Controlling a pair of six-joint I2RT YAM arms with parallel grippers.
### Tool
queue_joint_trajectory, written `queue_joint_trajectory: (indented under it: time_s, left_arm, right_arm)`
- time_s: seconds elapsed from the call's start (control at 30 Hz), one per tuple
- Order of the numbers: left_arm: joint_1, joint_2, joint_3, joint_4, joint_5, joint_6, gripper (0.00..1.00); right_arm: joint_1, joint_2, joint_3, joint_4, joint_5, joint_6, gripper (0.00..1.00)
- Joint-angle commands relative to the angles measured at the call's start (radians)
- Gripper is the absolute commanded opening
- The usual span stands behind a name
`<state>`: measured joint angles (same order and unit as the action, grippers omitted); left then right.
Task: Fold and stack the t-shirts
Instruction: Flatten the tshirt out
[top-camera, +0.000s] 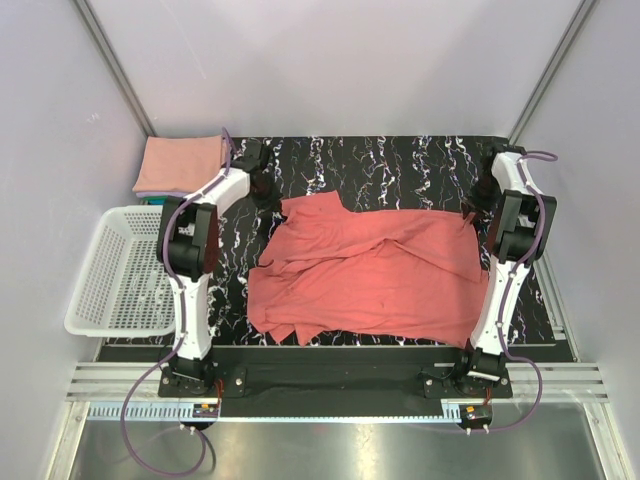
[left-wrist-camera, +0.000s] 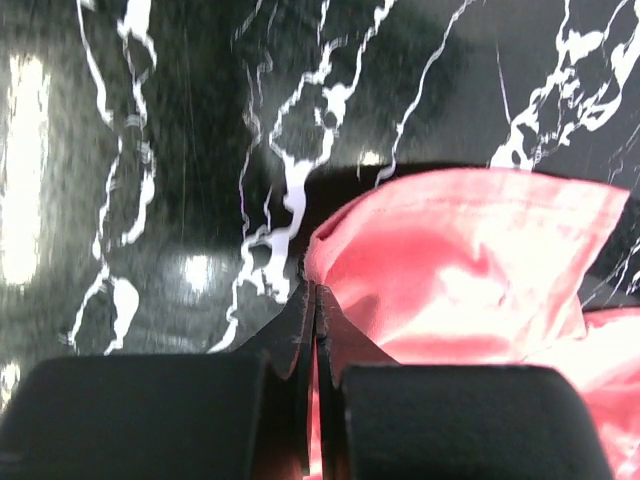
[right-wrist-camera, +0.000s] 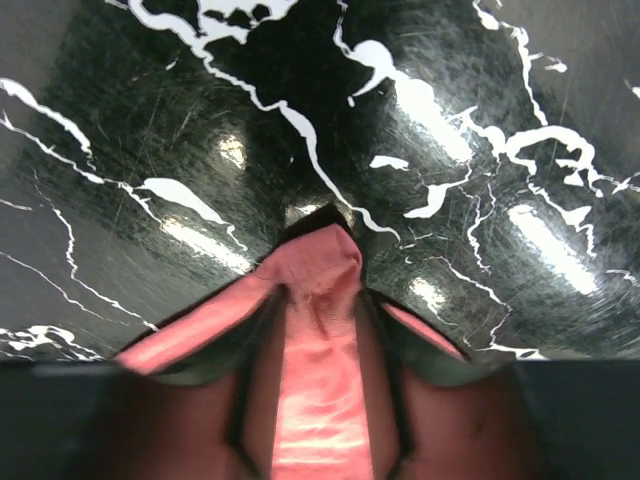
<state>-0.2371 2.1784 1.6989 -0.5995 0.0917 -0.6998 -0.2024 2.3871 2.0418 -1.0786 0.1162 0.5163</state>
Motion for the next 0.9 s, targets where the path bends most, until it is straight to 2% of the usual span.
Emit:
queue_joint_trajectory:
  time_s: [0.0,0.1,0.2,0.23,0.27,0.3,0.47,0.53,0.77,0.87]
  left_arm:
    - [-0.018,-0.101,-0.031,-0.022,-0.073,-0.021,0.0]
    - [-0.018,-0.126,-0.07,-0.034,-0.09,-0.036,0.0]
    - [-0.016,-0.129,-0.077,0.001,-0.072,-0.026,0.0]
    - [-0.016,-0.131,-0.073,0.024,-0.051,-0.02,0.08]
    - [-0.016,-0.129,-0.065,0.03,-0.052,-0.017,0.3]
    - [-0.016,-0.127,-0.055,0.038,-0.052,0.005,0.36]
    - [-0.016,-0.069,0.031,0.083,-0.079,0.108,0.46]
    - [-0.016,-0.039,0.065,0.058,-0.128,0.141,0.54]
    - [-0.005,0.102,0.16,0.037,-0.098,0.178,0.57]
    - [-0.005,0.175,0.249,-0.032,-0.13,0.16,0.57]
  right_arm:
    - [-0.002,0.037,0.021,-0.001,0.04,0.021,0.32]
    - [-0.002,0.031,-0.012,0.014,0.039,0.005,0.27]
    - [0.0,-0.023,-0.054,0.034,0.028,-0.01,0.43]
    - [-0.002,-0.04,-0.055,0.035,0.031,-0.007,0.48]
    - [-0.002,-0.051,-0.049,0.029,0.036,-0.006,0.54]
    - [-0.002,-0.064,-0.039,0.017,0.036,0.005,0.55]
    - [-0.002,-0.036,0.08,-0.052,0.023,0.024,0.57]
    - [-0.002,-0.013,0.103,-0.063,0.023,0.021,0.57]
    - [-0.002,-0.022,0.07,-0.041,0.03,0.019,0.59]
    - [-0.002,-0.023,0.067,-0.043,0.025,0.019,0.59]
